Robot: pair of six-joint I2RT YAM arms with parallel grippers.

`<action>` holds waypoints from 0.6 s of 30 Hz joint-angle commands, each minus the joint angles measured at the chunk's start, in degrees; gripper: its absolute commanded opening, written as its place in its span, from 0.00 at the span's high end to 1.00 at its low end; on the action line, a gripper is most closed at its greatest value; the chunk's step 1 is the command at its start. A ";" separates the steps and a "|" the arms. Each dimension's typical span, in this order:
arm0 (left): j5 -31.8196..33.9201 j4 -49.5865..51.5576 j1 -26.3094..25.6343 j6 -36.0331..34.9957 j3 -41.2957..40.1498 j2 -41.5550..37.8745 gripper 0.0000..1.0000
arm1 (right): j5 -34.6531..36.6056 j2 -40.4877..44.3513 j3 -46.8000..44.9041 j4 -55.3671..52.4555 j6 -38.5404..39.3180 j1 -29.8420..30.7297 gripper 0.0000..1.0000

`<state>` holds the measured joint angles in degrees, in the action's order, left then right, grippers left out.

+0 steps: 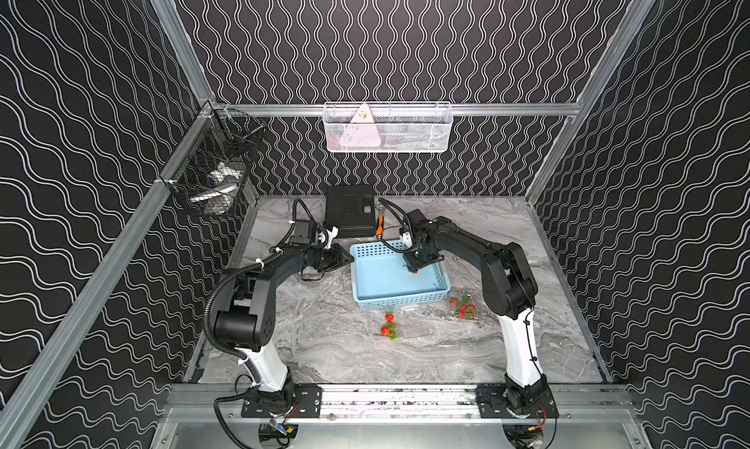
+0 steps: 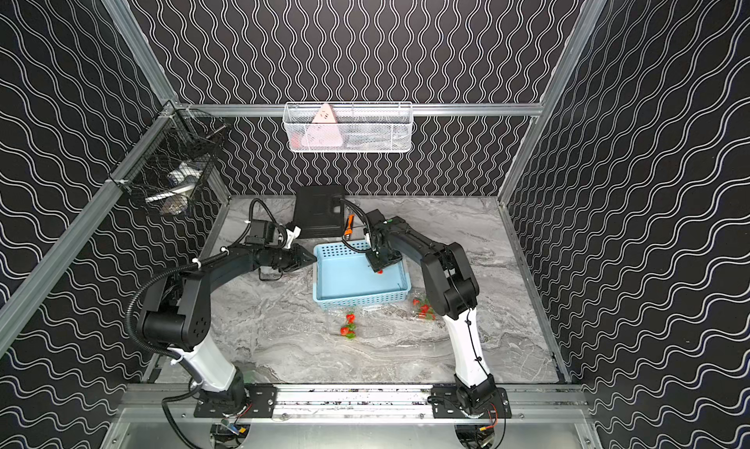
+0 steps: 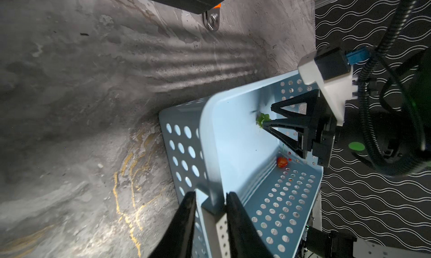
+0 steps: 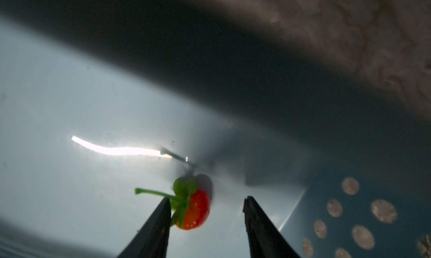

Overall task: Pack strawberries into containers
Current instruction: Pick up the strawberry from the basket.

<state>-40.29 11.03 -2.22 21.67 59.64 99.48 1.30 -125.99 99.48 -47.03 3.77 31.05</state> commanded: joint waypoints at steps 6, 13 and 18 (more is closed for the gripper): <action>-0.45 0.22 0.20 -1.47 0.57 0.02 0.72 | -1.03 -2.06 0.79 -0.98 0.75 0.20 0.58; -0.41 0.05 0.28 -1.32 0.43 -0.24 0.72 | -0.86 -1.34 0.81 -1.31 0.50 0.59 0.77; -0.75 -0.26 0.28 -1.04 0.42 -0.42 0.72 | -1.92 1.90 0.01 -0.60 -0.06 0.59 0.88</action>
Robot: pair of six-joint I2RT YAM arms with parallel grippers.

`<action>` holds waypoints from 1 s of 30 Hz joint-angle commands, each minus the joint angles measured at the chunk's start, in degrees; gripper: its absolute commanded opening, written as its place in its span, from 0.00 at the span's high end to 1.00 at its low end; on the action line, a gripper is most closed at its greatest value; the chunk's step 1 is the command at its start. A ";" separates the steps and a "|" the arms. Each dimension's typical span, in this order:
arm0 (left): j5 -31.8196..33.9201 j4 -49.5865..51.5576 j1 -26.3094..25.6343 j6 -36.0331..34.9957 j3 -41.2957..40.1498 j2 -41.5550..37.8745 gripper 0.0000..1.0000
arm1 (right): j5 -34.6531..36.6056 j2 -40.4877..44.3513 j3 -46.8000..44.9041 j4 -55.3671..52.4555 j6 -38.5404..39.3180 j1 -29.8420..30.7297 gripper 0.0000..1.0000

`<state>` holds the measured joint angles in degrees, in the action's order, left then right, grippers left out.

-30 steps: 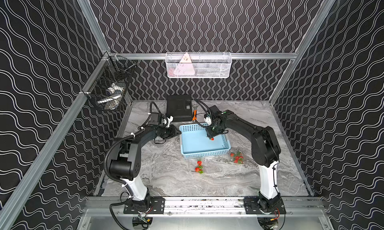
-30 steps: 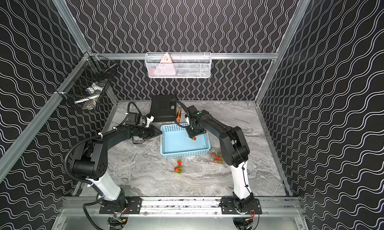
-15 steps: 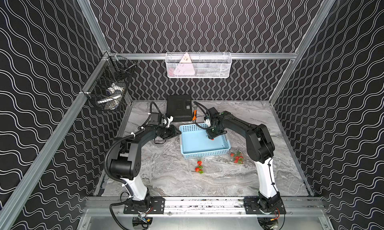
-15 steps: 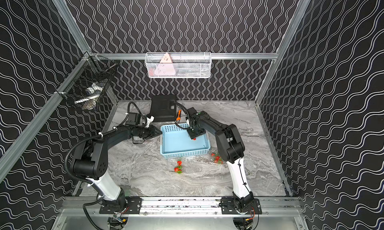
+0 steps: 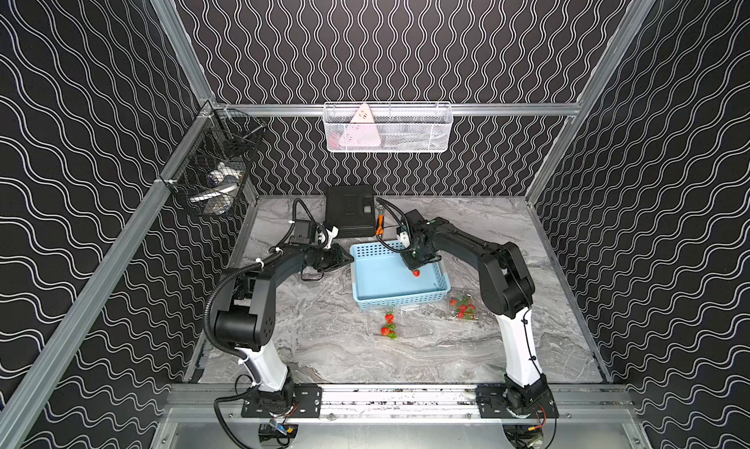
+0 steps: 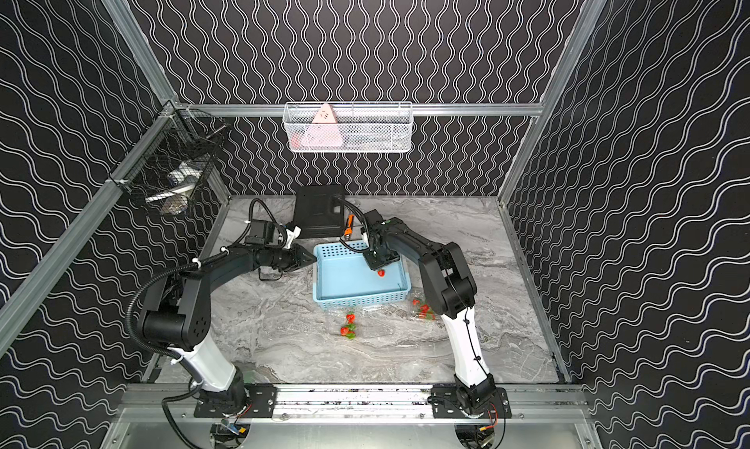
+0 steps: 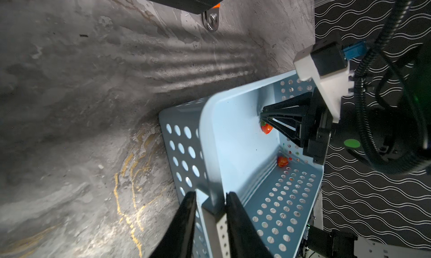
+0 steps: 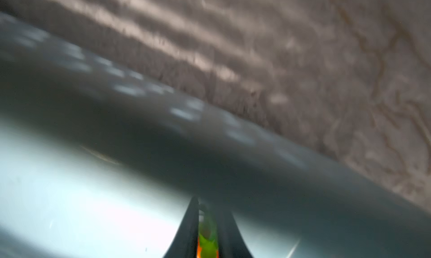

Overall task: Pack strawberries into containers
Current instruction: Pick up the strawberry from the basket, then place the strawberry in the packing box.

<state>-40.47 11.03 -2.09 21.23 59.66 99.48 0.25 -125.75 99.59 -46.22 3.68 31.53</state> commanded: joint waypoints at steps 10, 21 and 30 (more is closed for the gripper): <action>-0.72 -0.62 0.15 -0.38 0.28 -0.96 0.72 | -4.53 8.34 0.67 -2.23 -0.89 0.42 0.98; -1.13 -1.36 0.15 0.21 0.07 -0.95 0.72 | -20.85 27.25 -13.64 3.94 -8.06 10.87 0.98; -1.04 -1.30 0.15 0.14 -0.07 -1.48 0.72 | -25.90 25.29 -21.55 10.99 -13.70 18.07 0.97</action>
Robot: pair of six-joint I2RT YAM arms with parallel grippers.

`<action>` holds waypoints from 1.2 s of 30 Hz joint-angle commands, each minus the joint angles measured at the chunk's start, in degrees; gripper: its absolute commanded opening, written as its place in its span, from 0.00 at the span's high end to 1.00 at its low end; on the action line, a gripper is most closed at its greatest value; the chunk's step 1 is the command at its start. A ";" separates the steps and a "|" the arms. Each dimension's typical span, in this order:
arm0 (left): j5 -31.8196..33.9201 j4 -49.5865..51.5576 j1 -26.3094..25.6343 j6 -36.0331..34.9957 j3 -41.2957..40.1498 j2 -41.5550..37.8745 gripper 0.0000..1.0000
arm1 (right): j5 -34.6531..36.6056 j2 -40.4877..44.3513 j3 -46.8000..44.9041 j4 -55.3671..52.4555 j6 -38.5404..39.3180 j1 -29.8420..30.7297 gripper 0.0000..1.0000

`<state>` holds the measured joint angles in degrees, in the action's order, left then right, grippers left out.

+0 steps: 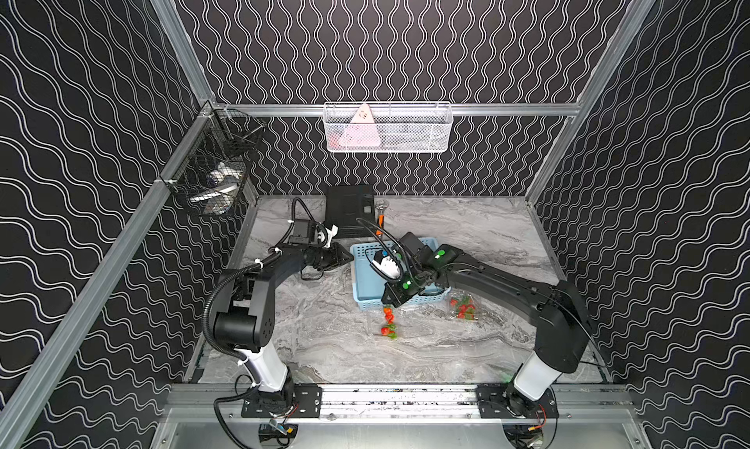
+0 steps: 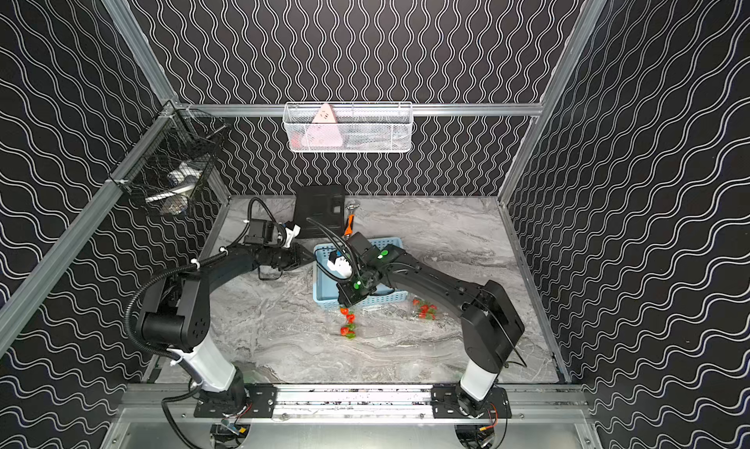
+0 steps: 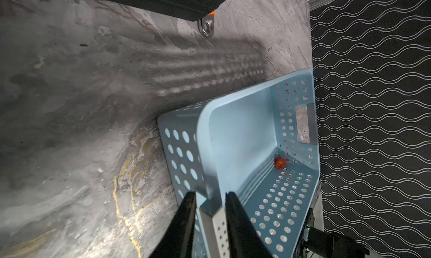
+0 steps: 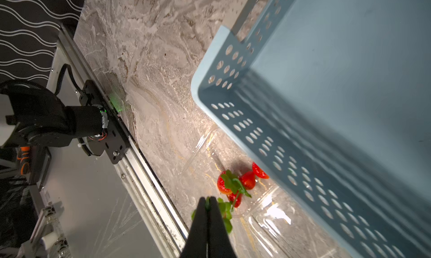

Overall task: Pack strawberries into containers
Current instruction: Place the strawberry in the packing box, then adjust the basket at the center of the board.

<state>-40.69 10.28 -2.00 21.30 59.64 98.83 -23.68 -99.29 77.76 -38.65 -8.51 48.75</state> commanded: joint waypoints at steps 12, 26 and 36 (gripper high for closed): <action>-0.91 -0.44 0.07 -0.10 -0.05 -1.09 0.72 | 4.00 -3.72 8.30 -6.12 3.98 -1.10 0.55; -1.91 0.64 -0.87 -1.17 0.76 -0.66 0.69 | 26.88 -5.73 16.73 -18.85 5.02 -16.22 0.54; 7.93 6.51 -2.32 -3.94 2.85 -0.64 0.63 | 24.87 -1.84 12.31 -13.13 3.28 -18.34 0.53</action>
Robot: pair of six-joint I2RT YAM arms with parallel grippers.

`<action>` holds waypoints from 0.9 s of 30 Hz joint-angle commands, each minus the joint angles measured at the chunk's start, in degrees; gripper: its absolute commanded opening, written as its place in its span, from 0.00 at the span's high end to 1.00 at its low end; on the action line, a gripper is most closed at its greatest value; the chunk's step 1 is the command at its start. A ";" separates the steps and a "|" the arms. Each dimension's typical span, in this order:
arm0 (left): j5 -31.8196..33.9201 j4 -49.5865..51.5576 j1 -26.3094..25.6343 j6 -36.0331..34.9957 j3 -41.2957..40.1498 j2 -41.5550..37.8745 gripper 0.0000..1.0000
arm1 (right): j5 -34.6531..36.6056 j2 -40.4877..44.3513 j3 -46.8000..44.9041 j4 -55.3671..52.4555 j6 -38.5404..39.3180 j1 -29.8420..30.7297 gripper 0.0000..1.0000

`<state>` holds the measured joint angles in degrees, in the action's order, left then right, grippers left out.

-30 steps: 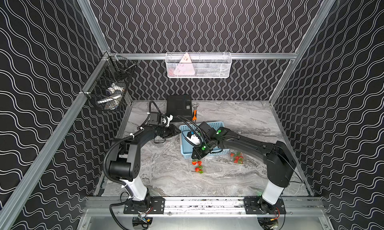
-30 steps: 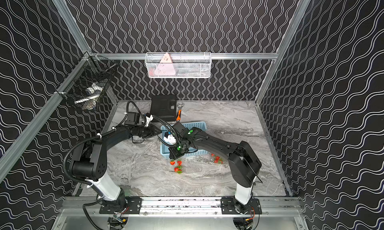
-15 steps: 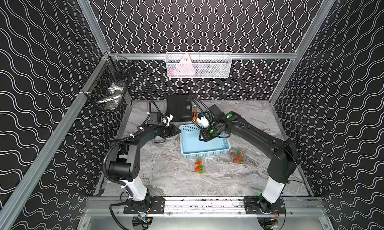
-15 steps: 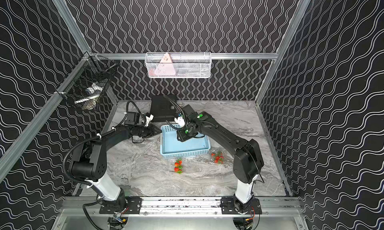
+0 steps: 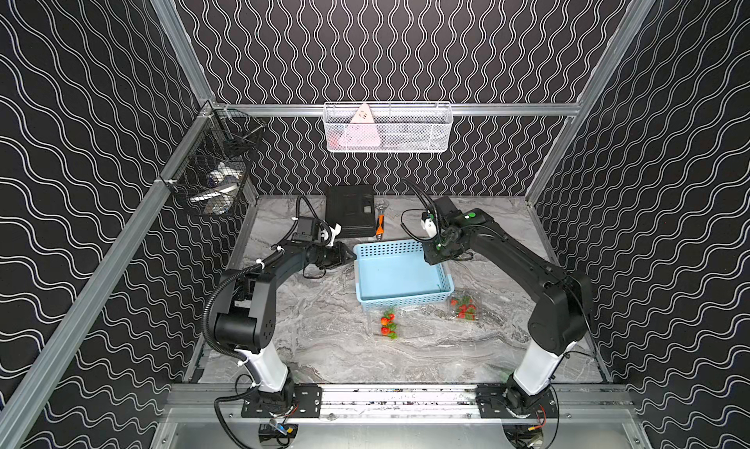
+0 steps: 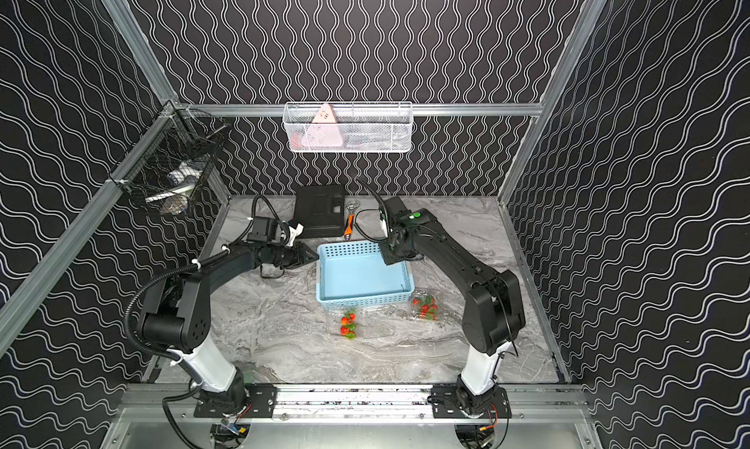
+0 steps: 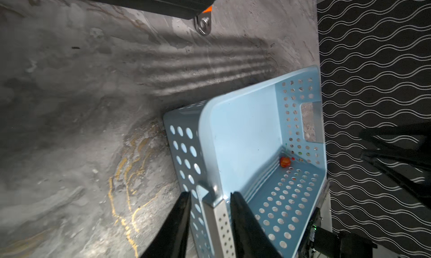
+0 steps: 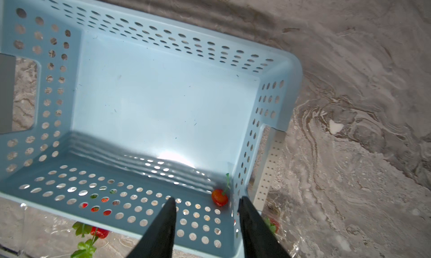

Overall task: Pack strawberries into containers
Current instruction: Adjust the basket at the center of the board.

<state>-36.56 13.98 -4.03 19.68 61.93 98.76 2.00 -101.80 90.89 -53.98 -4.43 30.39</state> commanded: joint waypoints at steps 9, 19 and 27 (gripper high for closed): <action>7.97 5.50 -6.06 -2.61 2.20 -0.37 0.60 | -2.42 2.07 -4.30 4.74 -1.31 -0.11 0.53; 8.43 4.60 -6.14 -1.60 0.65 2.40 0.72 | -3.89 3.66 -7.50 7.37 -1.46 -0.52 0.53; 5.64 2.93 -6.12 1.57 3.27 5.68 0.85 | -4.19 4.83 -8.81 8.27 -1.39 -1.63 0.53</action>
<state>-31.73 15.97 -10.17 19.79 64.49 103.48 -2.28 -97.71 82.15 -46.63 -5.61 29.12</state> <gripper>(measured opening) 0.158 0.472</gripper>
